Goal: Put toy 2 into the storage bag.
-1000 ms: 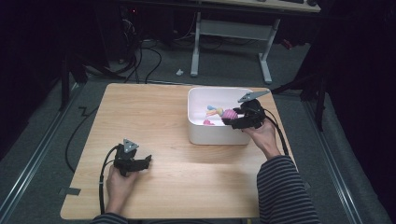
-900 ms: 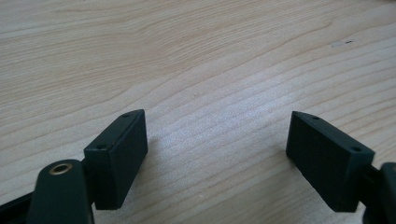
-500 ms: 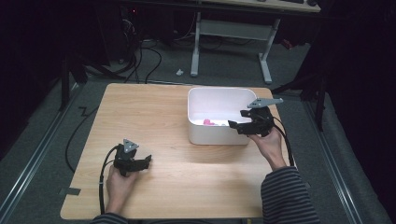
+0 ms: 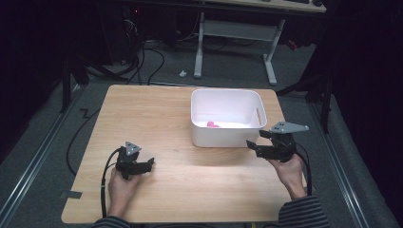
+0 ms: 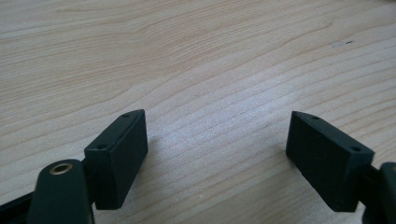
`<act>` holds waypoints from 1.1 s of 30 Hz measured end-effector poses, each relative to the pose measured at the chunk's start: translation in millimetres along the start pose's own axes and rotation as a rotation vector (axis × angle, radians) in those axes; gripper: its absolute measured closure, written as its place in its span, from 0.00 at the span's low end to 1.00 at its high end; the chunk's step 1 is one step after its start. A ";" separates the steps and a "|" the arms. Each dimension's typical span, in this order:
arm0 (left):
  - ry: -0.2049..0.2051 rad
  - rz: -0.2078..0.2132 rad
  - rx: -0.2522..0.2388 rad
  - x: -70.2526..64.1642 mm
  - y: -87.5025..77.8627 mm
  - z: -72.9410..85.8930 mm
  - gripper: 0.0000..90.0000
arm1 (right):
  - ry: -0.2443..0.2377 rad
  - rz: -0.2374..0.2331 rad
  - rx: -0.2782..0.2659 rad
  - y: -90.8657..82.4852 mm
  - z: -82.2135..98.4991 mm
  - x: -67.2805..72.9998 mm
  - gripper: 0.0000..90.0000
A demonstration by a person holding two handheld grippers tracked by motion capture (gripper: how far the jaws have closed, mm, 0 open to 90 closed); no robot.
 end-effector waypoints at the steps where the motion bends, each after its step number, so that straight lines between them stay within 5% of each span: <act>1: 0.000 0.000 0.000 0.0 0.0 0.0 0.23 | 0.016 0.005 -0.008 -2.6 3.1 -1.1 0.37; 14: 0.000 0.000 0.000 0.0 0.0 0.0 0.23 | 0.139 0.072 0.001 -18.7 55.5 -24.6 0.37; 33: 0.000 0.000 0.000 0.0 -0.1 0.0 0.23 | 0.178 0.114 0.071 2.3 112.5 -31.4 0.38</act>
Point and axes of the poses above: each handheld gripper's, and its own axes: y roughly forward along the jaws, z roughly out of its underside, x roughly to its left, the point moved 10 cm from there along y, roughly forward along the jaws, and after that the axes turned 11 degrees about -x, right-handed, at the moved point
